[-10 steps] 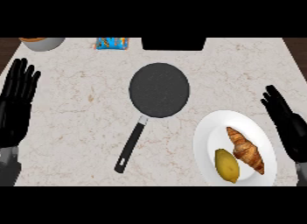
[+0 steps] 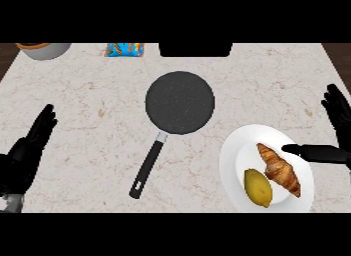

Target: Pick the croissant from the plate and place it in the pan

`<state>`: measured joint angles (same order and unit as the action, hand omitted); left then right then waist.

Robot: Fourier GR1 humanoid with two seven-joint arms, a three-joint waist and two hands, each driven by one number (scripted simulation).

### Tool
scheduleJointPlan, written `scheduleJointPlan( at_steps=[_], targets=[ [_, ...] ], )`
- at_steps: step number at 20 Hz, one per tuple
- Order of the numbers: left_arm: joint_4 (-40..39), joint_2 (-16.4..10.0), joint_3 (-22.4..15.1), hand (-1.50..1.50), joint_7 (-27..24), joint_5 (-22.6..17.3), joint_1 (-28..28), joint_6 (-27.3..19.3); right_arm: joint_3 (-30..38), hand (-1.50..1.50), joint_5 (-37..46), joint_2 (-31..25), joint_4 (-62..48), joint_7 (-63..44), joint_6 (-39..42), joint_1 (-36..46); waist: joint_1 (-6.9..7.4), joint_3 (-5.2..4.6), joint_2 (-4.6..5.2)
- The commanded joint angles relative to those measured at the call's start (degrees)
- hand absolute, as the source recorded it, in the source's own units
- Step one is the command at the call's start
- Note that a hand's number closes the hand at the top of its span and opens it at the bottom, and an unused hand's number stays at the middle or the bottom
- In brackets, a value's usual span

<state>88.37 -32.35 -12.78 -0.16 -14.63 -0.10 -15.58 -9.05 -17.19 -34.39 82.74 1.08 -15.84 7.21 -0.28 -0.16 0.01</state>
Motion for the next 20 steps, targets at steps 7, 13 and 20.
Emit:
scheduleJointPlan(
  at_steps=[7,13,20],
  targets=[
    [0.60,2.37,-4.55,0.00,5.18,5.59,1.43,-3.35,1.14,-1.50,9.44,-19.32,3.41,-6.35,5.16,-10.70,-0.43,0.08,-0.14],
    [0.59,4.11,-5.65,0.00,4.60,7.88,3.25,-3.83,-0.74,-1.50,9.38,-25.73,10.91,-14.98,15.66,-7.72,0.38,0.08,-0.06],
    [-0.15,3.83,-3.98,0.00,7.44,8.61,-0.96,-1.47,-6.65,-1.50,7.96,-23.33,14.20,-25.91,27.41,2.06,0.79,0.12,0.14]
  ],
)
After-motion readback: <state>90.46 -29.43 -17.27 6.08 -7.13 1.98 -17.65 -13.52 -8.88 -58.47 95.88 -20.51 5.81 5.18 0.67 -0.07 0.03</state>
